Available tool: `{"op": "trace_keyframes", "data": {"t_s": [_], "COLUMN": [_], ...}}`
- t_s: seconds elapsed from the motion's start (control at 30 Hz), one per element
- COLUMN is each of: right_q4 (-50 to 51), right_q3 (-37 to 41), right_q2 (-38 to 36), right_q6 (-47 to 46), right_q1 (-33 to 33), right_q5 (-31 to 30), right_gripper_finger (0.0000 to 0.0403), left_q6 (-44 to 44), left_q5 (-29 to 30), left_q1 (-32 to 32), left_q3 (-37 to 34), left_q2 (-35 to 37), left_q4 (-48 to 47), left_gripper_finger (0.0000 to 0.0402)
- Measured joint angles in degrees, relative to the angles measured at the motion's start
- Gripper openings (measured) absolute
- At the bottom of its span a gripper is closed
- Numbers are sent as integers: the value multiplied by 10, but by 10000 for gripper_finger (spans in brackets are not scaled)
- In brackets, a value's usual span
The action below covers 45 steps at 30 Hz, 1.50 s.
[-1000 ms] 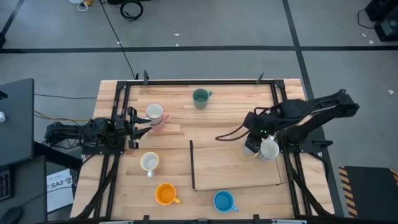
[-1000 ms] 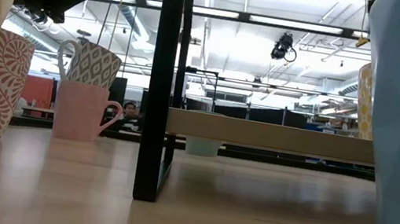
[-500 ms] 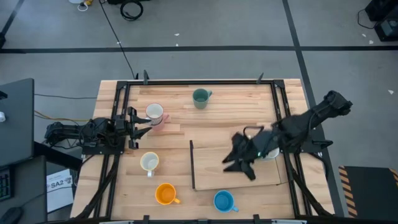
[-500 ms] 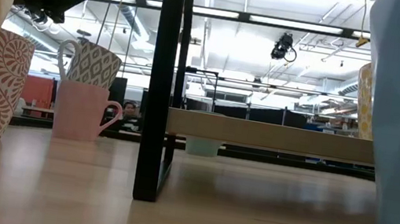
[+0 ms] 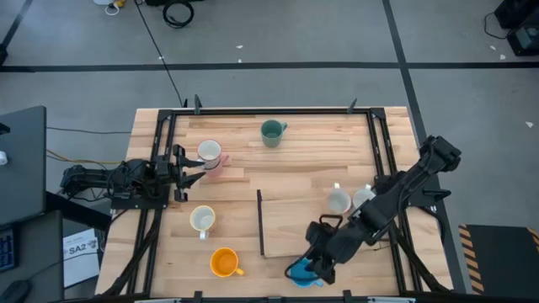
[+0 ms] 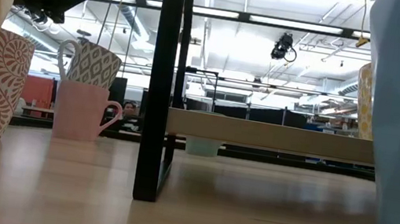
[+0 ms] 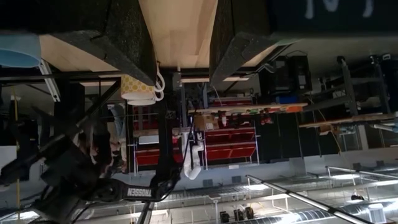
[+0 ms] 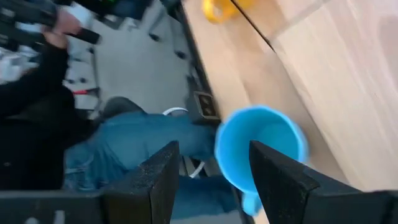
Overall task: Place coffee mugs
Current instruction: Put the blue mug on the shelf
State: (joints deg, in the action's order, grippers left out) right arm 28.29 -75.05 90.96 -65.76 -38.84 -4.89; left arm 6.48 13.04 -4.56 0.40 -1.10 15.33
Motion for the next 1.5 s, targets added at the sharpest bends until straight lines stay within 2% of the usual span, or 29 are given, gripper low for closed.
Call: {"op": "trace_keyframes", "data": {"t_s": [0.3,0.43,0.83,1.23,1.5], "right_q4": [116,129,135,117,99], "right_q3": [0,0,0,0,0], "right_q2": [8,20,61,127,131], "right_q6": [-69,-82,-77,-76,-74], "right_q1": [-14,-20,-24,-24,-24], "right_q5": [-9,-16,-84,-65,-55], "right_gripper_finger": [200,199,199,199,200], "left_q6": [-14,-14,-15,-15,-18], "left_q5": [0,0,0,0,0], "left_q1": [0,0,0,0,0], "left_q3": [0,0,0,0,0], "left_q2": [0,0,0,0,0], "left_q4": [-8,-12,-22,-35,-36], "left_gripper_finger": [155,155,155,155,155]}}
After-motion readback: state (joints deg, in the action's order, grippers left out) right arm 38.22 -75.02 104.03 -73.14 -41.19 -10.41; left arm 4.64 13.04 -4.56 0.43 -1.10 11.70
